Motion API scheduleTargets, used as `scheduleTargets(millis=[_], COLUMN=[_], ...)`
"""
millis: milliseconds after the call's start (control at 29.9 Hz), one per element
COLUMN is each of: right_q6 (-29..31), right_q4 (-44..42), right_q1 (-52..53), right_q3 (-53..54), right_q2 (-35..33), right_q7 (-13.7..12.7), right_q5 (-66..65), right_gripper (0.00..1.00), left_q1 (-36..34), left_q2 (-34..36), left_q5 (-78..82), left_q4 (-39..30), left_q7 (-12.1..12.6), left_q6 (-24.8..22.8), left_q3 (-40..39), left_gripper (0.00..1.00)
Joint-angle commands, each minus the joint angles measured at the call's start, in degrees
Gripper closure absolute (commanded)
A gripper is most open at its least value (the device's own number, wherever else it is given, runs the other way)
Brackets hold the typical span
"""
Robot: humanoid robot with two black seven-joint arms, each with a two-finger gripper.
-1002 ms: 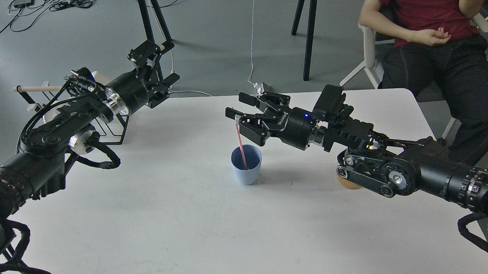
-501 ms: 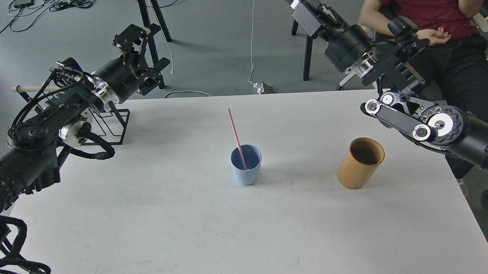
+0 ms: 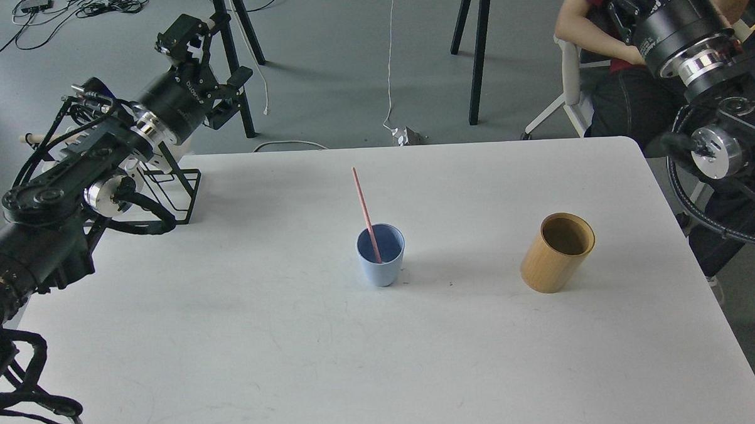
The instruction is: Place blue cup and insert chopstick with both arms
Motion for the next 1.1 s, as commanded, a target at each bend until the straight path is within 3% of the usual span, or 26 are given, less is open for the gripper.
scheduleTargets(millis=[0,67,134,301,601,1069], right_q6=[6.9,12.0,17.4,22.4,21.9,22.5], right_q4=[0.3,0.2,0.2,-0.3,-0.6,-1.0], right_q1=[-2.9,-4.7,-6.1,-7.9,-8.0,-10.8], right_q3=[4.9,6.3,6.5,6.8,9.8,10.8], right_q2=[0.0,0.5,0.7,4.7,8.0,8.8], right_q7=[0.0,0.0,0.0,0.0,0.0,0.0], right_q5=[9.5,12.3,13.4,13.5,13.5,13.2], right_gripper=[0.27,0.18,0.00,0.00,0.00,0.00], left_q1=[0.0,0.0,0.2,0.3,0.4,1.0], left_q2=[-0.1,0.1,0.2,-0.4,-0.1,4.6], left_q5=[-0.1,-0.1,-0.1,-0.1,-0.1,-0.2], left_q4=[-0.2,-0.7,-1.3,-1.3,-1.4,-8.8], left_q7=[0.0,0.0,0.0,0.0,0.0,0.0], left_q6=[0.0,0.0,0.0,0.0,0.0,0.0], left_q3=[0.0,-0.5,-1.0,-1.2,-1.3,-4.6], left_gripper=[0.02,0.02,0.02,0.02,0.02,0.02])
